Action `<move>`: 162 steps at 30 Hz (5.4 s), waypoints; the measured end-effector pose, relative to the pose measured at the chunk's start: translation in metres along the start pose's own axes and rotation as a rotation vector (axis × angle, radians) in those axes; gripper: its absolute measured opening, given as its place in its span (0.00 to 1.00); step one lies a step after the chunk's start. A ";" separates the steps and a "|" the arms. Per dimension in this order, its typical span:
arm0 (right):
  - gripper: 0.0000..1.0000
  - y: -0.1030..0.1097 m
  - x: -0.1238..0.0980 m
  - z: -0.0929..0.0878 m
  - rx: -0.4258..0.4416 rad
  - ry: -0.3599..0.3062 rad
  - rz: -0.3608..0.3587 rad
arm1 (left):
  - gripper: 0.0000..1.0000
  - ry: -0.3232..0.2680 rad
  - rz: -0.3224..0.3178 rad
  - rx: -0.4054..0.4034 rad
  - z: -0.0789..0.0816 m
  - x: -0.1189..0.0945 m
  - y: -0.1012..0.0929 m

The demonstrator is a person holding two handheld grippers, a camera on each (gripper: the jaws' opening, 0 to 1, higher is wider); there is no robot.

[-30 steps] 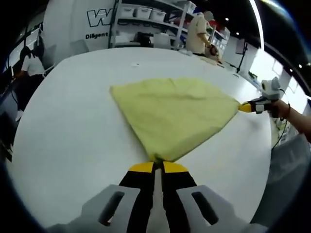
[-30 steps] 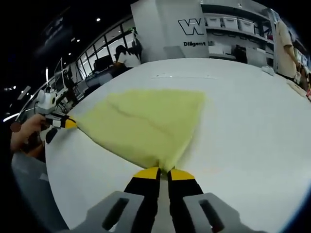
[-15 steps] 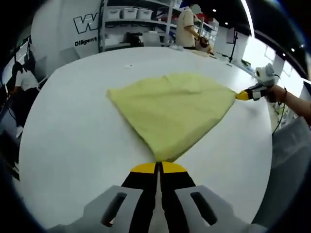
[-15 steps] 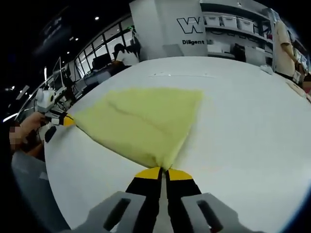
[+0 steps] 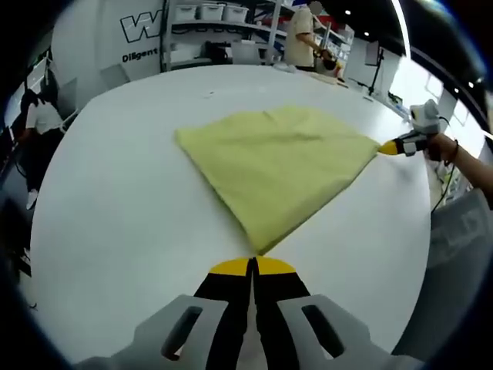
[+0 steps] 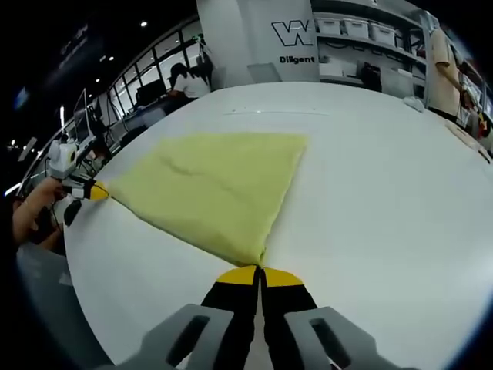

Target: Fold the garment on the visible template until the final outline fits inside the template.

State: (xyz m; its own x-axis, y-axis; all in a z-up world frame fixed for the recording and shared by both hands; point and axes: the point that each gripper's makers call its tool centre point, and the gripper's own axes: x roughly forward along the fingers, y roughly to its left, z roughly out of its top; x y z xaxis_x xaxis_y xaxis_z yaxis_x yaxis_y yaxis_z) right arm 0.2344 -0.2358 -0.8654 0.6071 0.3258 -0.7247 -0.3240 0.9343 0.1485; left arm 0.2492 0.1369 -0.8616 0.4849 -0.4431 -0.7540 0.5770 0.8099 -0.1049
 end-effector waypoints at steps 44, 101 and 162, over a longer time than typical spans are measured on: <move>0.03 0.003 0.014 0.025 0.240 -0.016 -0.029 | 0.02 -0.012 0.081 -0.314 0.018 0.016 0.000; 0.00 0.017 -0.010 -0.016 0.259 0.061 0.003 | 0.04 0.131 0.056 -0.187 -0.019 -0.011 -0.029; 0.99 0.113 -0.097 0.014 0.009 -0.150 0.111 | 0.99 -0.066 0.061 -0.130 0.007 -0.086 -0.096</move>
State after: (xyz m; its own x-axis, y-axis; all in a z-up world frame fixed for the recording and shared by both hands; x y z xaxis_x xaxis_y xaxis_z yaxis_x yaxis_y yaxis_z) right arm 0.1495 -0.1591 -0.7689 0.6696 0.4446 -0.5949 -0.3894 0.8923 0.2285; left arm 0.1566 0.0948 -0.7821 0.5616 -0.4122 -0.7175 0.4573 0.8773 -0.1460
